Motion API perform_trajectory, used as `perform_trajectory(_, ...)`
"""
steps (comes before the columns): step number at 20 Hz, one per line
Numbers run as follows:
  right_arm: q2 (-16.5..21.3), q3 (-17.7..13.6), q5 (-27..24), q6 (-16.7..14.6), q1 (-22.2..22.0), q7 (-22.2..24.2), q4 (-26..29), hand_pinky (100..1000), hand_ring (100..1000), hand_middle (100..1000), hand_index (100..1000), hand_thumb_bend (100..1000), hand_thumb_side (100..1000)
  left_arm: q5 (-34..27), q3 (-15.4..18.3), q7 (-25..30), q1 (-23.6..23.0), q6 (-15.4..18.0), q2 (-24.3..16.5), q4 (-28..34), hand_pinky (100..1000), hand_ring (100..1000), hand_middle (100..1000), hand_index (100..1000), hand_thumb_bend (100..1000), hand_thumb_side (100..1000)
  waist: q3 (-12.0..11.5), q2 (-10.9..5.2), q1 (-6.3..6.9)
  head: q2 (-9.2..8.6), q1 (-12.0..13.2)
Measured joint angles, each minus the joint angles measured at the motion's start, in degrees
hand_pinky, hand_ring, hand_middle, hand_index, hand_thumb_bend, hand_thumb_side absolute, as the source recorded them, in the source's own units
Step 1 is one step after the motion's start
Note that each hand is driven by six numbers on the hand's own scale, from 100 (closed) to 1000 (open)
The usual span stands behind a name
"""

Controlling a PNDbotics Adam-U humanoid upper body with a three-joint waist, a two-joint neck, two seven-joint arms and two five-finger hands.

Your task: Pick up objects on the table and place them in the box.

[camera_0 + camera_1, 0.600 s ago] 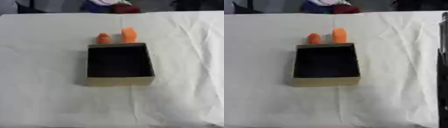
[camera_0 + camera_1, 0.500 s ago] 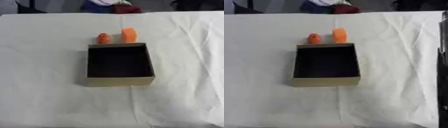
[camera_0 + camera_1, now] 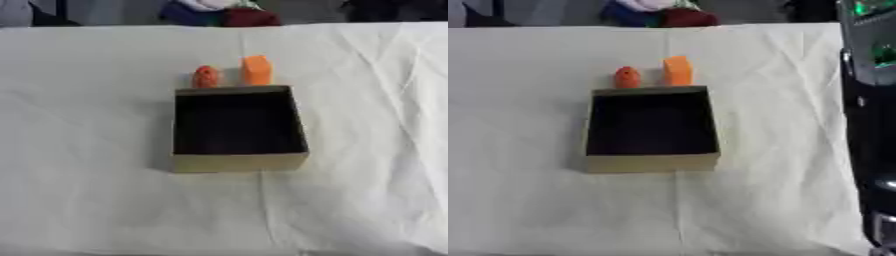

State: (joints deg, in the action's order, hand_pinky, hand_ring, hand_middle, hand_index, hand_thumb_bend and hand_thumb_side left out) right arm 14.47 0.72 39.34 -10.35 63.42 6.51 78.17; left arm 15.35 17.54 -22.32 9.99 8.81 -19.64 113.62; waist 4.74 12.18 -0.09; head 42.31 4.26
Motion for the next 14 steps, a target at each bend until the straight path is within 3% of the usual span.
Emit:
perform_trajectory(6,-1.77,-0.48,12.45,-3.96,8.30,-1.30,-16.11,817,745,706,763,100,915,-0.17,-0.04,0.30,-0.01,0.03,0.00,0.00,754,550,629,775,100,853,-0.61,0.15,0.04,0.47,-0.75)
perform_trajectory(14,-7.10,-6.65,29.03,-1.77,15.14,-7.47,-33.94,815,767,725,772,100,962,-0.52,-0.39,0.62,0.02,0.21,0.00,0.00,754,551,630,775,100,852,-1.37,0.10,0.30,0.52,-1.47)
